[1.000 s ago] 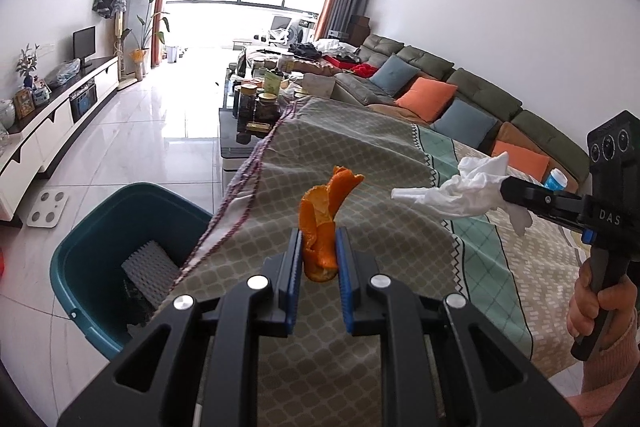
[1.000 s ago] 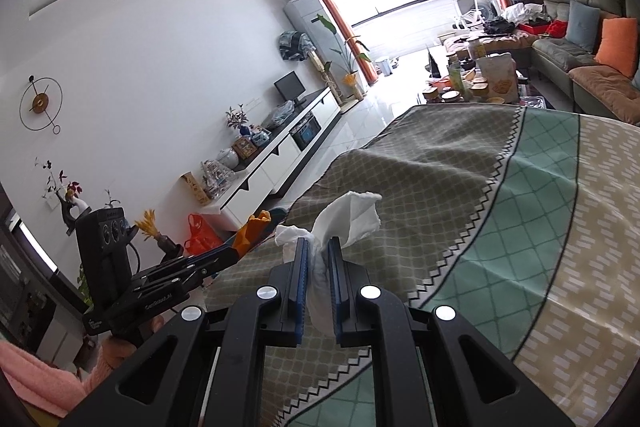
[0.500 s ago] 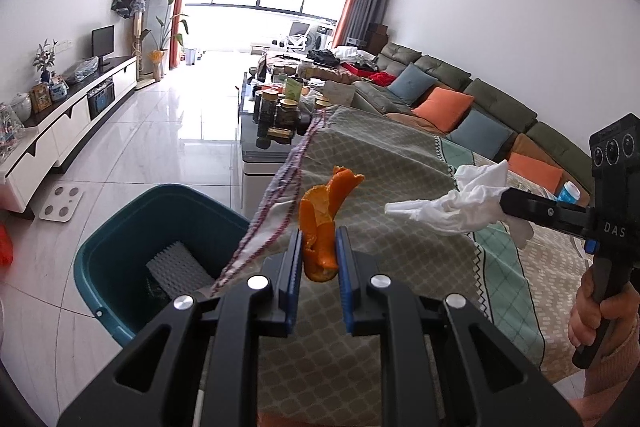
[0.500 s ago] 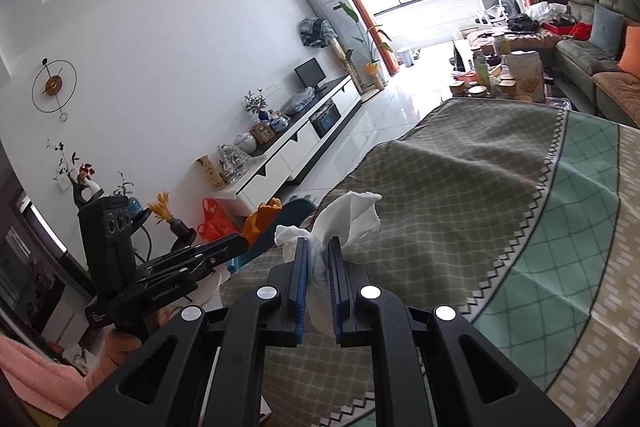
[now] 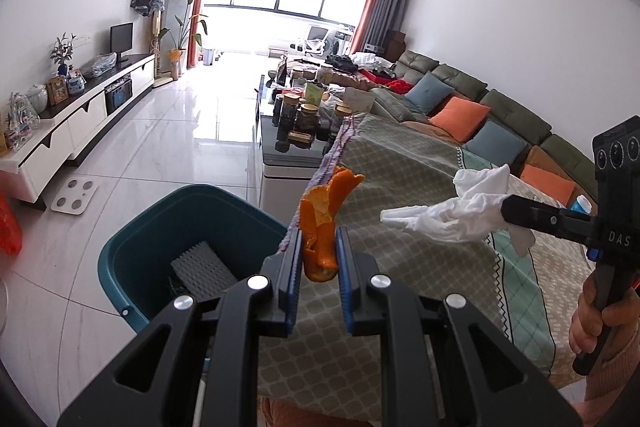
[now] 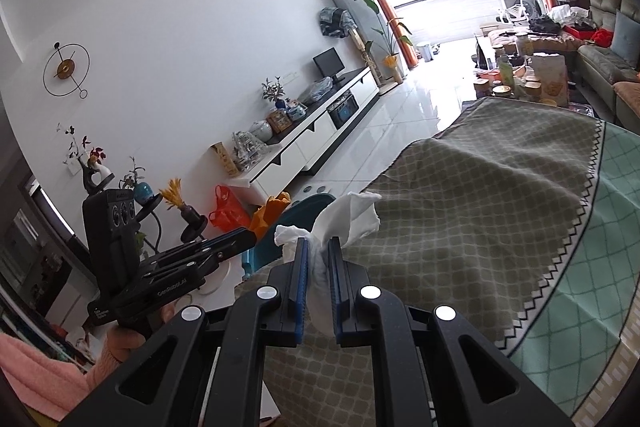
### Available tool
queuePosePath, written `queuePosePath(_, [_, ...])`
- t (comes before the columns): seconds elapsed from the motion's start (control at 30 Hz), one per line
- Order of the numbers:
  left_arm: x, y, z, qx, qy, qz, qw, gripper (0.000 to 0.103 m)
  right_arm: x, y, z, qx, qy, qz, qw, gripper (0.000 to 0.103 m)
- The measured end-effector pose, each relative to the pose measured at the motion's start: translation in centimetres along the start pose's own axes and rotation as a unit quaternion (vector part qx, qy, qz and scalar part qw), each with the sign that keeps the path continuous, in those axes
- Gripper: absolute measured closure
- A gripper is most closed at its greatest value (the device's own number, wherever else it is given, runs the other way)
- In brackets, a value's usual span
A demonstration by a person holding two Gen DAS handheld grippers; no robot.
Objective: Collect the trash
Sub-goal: 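Carry the orange peel and white tissue over to the teal bin, then lower the held peel and tissue into the teal bin with both tools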
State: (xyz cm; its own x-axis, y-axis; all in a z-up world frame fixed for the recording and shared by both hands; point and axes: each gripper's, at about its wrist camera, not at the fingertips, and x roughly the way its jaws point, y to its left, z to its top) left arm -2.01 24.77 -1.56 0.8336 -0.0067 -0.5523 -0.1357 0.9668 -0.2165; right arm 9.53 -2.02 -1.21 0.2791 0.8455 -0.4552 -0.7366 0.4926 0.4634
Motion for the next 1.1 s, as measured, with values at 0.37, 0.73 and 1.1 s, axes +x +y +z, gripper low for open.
queuePosePath(0.37, [-0.5, 1.1, -0.1, -0.008, -0.005, 0.007, 0.9999, 0.086, 1.2, 0.7, 0.4, -0.009, 0.007, 0.006, 1.000, 0.092])
queuePosePath(0.73, [-1.0, 1.9, 0.0, -0.015, -0.009, 0.017, 0.9997, 0.086, 2.2, 1.1, 0.8, -0.013, 0.014, 0.013, 1.000, 0.092])
queuePosePath(1.1, [-1.4, 3.0, 0.2, -0.022, -0.013, 0.026, 0.9993, 0.086, 3.0, 1.7, 1.1, -0.020, 0.019, 0.018, 0.999, 0.092])
